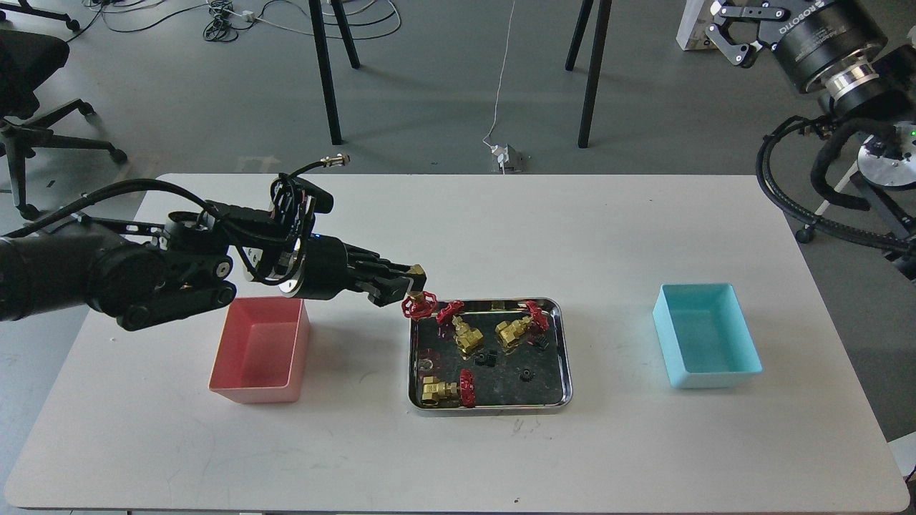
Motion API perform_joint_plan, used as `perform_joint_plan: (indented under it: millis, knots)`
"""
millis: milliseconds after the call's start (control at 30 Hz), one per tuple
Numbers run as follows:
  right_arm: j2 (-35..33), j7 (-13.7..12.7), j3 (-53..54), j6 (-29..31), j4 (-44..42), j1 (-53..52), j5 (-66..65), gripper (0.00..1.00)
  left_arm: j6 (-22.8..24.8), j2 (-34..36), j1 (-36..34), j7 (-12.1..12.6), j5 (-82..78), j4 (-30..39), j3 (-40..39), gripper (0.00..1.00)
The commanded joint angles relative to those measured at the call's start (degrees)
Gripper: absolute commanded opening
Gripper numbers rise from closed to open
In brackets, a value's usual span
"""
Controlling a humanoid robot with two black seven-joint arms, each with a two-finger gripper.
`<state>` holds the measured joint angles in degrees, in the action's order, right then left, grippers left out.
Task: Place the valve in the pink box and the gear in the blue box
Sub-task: 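Lift the valve and carry it over the pink box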
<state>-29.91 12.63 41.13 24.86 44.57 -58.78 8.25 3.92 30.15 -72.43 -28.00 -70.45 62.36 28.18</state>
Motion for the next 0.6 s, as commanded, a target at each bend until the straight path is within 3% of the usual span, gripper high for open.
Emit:
perform_joint_plan:
  millis: [0,100,267,567]
  knots:
    - [0.20,-3.30,-0.87,-7.61,-0.10,-5.98,0.98,1.00,-0.14,10.68,-0.60,0.00,-0.48,7.67,-1.37,0.11]
    - [1.60,-5.07,-1.84,-11.75,-0.63,-7.92,0.89,1.00,-0.40,18.43,-0.60,0.00,-3.63,11.72,-1.81,0.11]
    - [2.75,-5.08,-2.72,-14.57,-0.37,-7.49,0.89,1.00,-3.56,27.05,2.03,0.00,-7.07,13.23,-2.43,0.11]
    - [2.84,-5.08,-2.72,-14.05,-0.01,-6.00,0.98,1.00,-8.13,28.56,8.62,0.00,-7.34,12.35,-2.60,0.11]
